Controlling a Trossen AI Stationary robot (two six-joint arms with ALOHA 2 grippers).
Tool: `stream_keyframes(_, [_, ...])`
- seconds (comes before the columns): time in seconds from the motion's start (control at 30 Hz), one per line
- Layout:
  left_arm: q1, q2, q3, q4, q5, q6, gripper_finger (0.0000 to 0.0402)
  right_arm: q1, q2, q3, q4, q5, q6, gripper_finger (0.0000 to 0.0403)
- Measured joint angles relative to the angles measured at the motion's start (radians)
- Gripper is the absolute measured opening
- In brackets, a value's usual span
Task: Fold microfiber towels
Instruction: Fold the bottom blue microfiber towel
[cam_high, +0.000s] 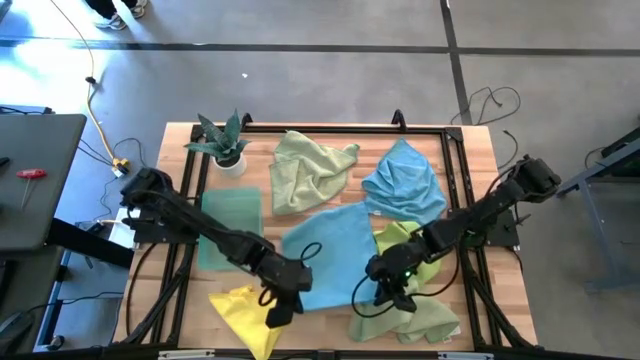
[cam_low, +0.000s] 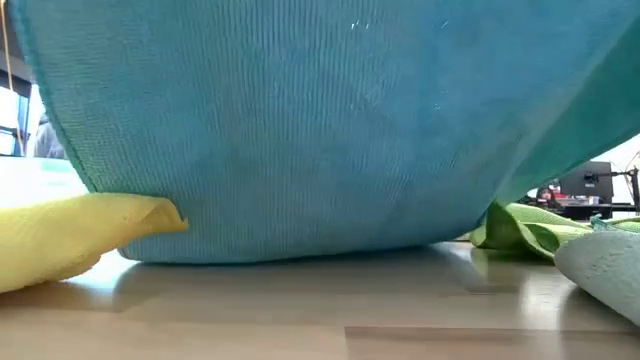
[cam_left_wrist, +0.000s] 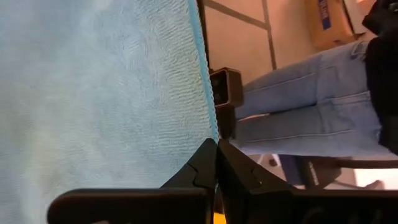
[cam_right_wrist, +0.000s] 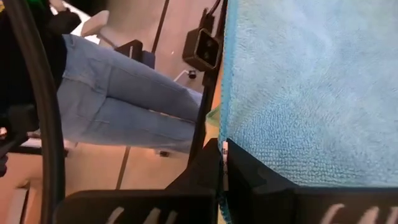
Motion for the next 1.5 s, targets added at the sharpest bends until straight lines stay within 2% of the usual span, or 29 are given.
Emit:
stream_keyframes(0.17, [-0.012,0.020,0.000,0.062,-0.015,-0.009,0.0000,-0.007,0.000,0.000,-0.009,0.009,-0.042,0.0000])
stream_keyframes(0.4, [0.047,0.019,0.000,0.011,-0.044,0.007,0.0000,-0.116,0.000,0.000,-0.102,0.022,-0.181,0.0000])
stream_keyframes(0.63, [0.134,0.015,0.000,-0.149,-0.068,0.062,0.0000,-0.241,0.000,0.000,-0.284,0.004,-0.357,0.0000])
stream_keyframes(0.8, [0.208,0.013,0.000,-0.222,-0.072,0.107,0.0000,-0.329,0.000,0.000,-0.307,-0.004,-0.496,0.0000])
stream_keyframes(0.97, [0.282,0.013,0.000,-0.262,-0.068,0.189,0.0000,-0.431,0.000,0.000,-0.312,-0.004,-0.591,0.0000])
stream_keyframes(1.23, [0.420,0.013,0.000,-0.385,-0.063,0.421,0.0000,-0.587,0.000,0.000,-0.315,-0.004,-0.678,0.0000])
stream_keyframes(1.33, [0.471,-0.003,0.000,-0.452,-0.060,0.507,0.0000,-0.622,0.000,0.000,-0.310,-0.004,-0.718,0.0000])
stream_keyframes(1.5, [0.534,-0.002,0.000,-0.465,-0.010,0.594,0.0000,-0.652,0.043,0.000,-0.267,0.022,-0.745,0.0000])
